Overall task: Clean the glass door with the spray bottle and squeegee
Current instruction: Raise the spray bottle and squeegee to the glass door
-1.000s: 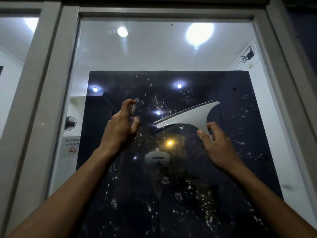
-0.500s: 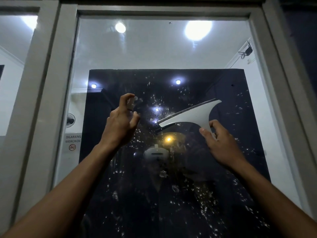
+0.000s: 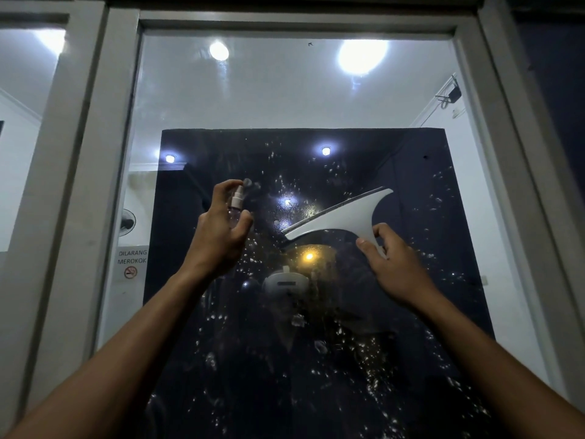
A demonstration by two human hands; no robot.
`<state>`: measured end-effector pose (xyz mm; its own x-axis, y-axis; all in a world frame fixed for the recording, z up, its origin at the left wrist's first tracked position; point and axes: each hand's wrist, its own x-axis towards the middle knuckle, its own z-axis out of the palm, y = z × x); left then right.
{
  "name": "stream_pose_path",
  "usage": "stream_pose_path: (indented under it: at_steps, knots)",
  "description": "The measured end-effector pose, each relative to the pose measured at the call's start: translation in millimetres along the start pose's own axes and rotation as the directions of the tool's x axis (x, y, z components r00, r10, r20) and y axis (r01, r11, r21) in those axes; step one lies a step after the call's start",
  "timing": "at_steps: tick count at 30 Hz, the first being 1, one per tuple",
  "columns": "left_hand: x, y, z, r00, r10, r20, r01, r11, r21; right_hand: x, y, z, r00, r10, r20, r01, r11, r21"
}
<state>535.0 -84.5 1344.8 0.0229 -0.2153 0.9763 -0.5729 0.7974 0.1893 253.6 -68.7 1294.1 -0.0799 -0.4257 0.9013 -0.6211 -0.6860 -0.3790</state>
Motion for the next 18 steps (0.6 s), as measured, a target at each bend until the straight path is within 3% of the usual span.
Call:
stream_pose_path:
  at_steps: [8,13,18]
  knots:
    - [6.2,-4.0,-3.9,0.999,-0.042,0.002,0.042,0.997,-0.060,2.1,1.4,2.9,1.000,-0.012,0.003,0.011,1.000,0.014]
    - [-0.3,-5.0,-8.1,0.994,-0.095,0.060,0.109,0.935,-0.337,4.2,7.0,4.6,0.999,-0.042,0.015,0.043,0.997,-0.065]
    - [-6.5,-11.8,-12.8,0.995,-0.066,0.070,0.088,0.923,-0.374,12.1,8.4,20.8,0.998,-0.051,0.046,0.058,0.984,-0.169]
